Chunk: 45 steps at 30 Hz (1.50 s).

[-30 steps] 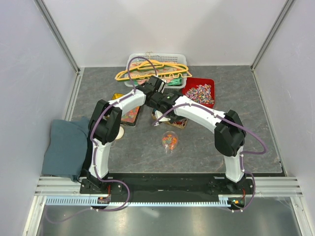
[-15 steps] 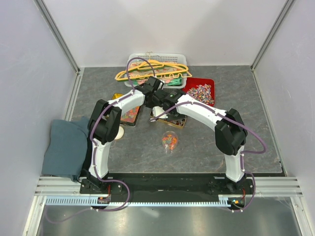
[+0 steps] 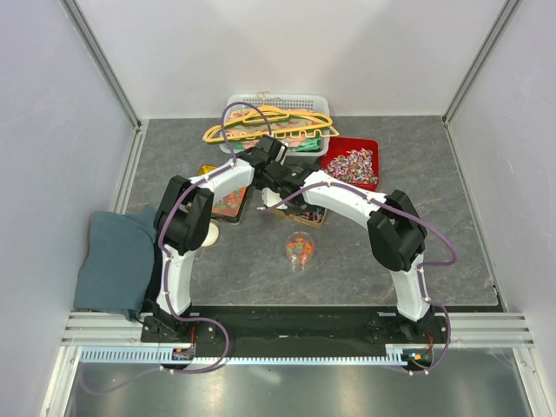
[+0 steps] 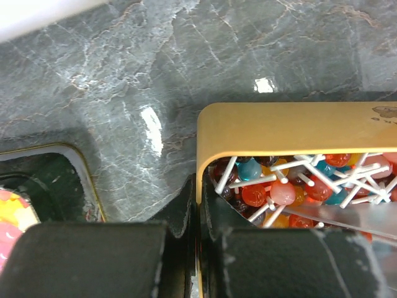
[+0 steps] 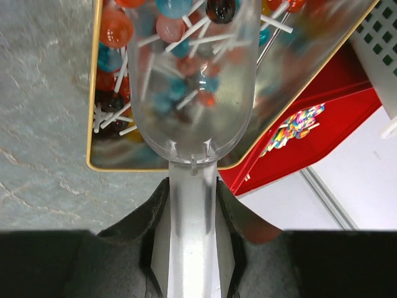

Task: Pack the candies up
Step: Scoop the fake candies from the storage box.

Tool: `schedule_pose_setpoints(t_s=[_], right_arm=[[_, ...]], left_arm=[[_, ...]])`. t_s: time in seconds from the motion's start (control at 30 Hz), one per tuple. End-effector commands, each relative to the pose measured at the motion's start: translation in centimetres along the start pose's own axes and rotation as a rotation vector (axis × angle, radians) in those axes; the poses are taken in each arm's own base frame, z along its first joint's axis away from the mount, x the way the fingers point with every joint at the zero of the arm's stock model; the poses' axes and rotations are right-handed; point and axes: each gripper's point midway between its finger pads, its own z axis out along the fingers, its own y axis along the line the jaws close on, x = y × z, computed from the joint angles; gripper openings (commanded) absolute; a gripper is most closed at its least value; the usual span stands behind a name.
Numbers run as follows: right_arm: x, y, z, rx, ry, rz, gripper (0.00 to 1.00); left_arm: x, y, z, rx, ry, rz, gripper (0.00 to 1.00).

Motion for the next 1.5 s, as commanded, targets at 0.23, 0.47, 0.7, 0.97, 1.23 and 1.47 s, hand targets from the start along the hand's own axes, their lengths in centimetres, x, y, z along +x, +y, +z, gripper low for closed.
schedule_pose_setpoints(t_s=[0.23, 0.47, 0.7, 0.97, 1.23, 1.47], right_arm=[[-4.3, 0.4, 0.5, 0.024, -0.124, 0.098, 0.0], [-4.9, 1.9, 0.5, 0.003, -0.226, 0.118, 0.0], [-4.3, 3.1, 1.9, 0.025, -0.25, 0.133, 0.0], [-4.4, 1.6, -0.6, -0.01, -0.376, 0.284, 0.0], [-3.8, 3.5, 0.9, -0.063, -0.418, 0.366, 0.0], [-3.7, 3.4, 1.9, -0.079, -0.47, 0.473, 0.0]], left_arm=[[-4.6, -0.9, -3.4, 0.017, -0.158, -0.05, 0.02], [-3.8, -1.3, -2.8, 0.042, -0.127, -0.053, 0.02], [-2.7, -1.7, -1.6, 0.057, -0.085, -0.053, 0.02], [-2.1, -1.0, -0.9, 0.052, -0.056, -0.057, 0.02], [-1.2, -1.0, 0.0, 0.068, -0.017, -0.07, 0.02], [-1.2, -0.9, 0.0, 0.073, -0.017, -0.071, 0.02]])
